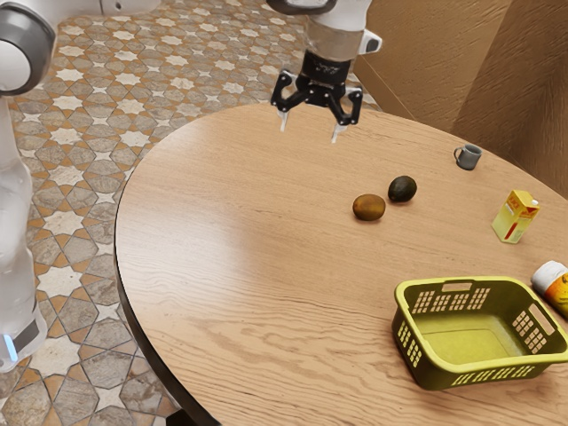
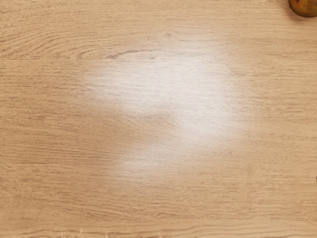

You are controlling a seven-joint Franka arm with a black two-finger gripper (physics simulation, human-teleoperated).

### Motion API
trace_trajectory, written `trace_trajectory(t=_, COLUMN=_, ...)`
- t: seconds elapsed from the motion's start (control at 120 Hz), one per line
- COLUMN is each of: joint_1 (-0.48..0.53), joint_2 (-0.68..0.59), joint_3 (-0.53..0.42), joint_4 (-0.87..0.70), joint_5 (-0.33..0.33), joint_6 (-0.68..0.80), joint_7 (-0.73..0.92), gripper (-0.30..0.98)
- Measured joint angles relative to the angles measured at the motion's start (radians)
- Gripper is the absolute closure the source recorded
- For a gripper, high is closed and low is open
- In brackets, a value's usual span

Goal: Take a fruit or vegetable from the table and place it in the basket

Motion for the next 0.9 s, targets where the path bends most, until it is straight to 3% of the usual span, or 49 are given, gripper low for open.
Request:
trace_trajectory(t=0.175, joint_1=0.006, joint_2=0.002, joint_3=0.001, joint_4=0.0, joint_5=0.005, joint_6=-0.008, joint_7=-0.28, gripper=0.0)
trace_trajectory(t=0.358, joint_1=0.007, joint_2=0.018, joint_3=0.02, joint_4=0.003, joint_5=0.006, joint_6=-0.003, joint_7=-0.311, gripper=0.0)
trace_trajectory(t=0.525, joint_1=0.039, joint_2=0.071, joint_3=0.05, joint_4=0.033, joint_5=0.006, joint_6=0.006, joint_7=-0.198, gripper=0.0)
trace_trajectory(t=0.608, joint_1=0.065, joint_2=0.244, joint_3=0.061, joint_4=0.201, joint_5=0.004, joint_6=0.021, joint_7=-0.077, gripper=0.0)
trace_trajectory(t=0.692, joint_1=0.095, joint_2=0.344, joint_3=0.049, joint_4=0.28, joint_5=0.003, joint_6=0.034, joint_7=0.067, gripper=0.0)
trace_trajectory(t=0.9, joint_1=0.138, joint_2=0.436, joint_3=-0.031, joint_4=0.316, joint_5=0.008, joint_6=0.101, joint_7=0.416, gripper=0.0)
